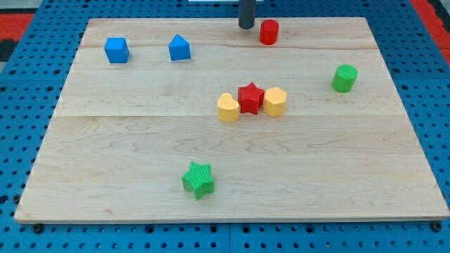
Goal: Place the red circle at the top right of the yellow hexagon
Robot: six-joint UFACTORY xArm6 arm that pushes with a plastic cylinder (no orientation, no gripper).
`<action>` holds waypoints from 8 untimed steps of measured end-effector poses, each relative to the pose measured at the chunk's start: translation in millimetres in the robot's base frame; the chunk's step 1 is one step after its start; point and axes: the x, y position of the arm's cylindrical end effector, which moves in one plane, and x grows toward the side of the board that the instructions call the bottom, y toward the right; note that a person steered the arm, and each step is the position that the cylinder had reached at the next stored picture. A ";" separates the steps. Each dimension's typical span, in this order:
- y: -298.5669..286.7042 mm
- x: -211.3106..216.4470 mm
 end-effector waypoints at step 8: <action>36.7 -0.6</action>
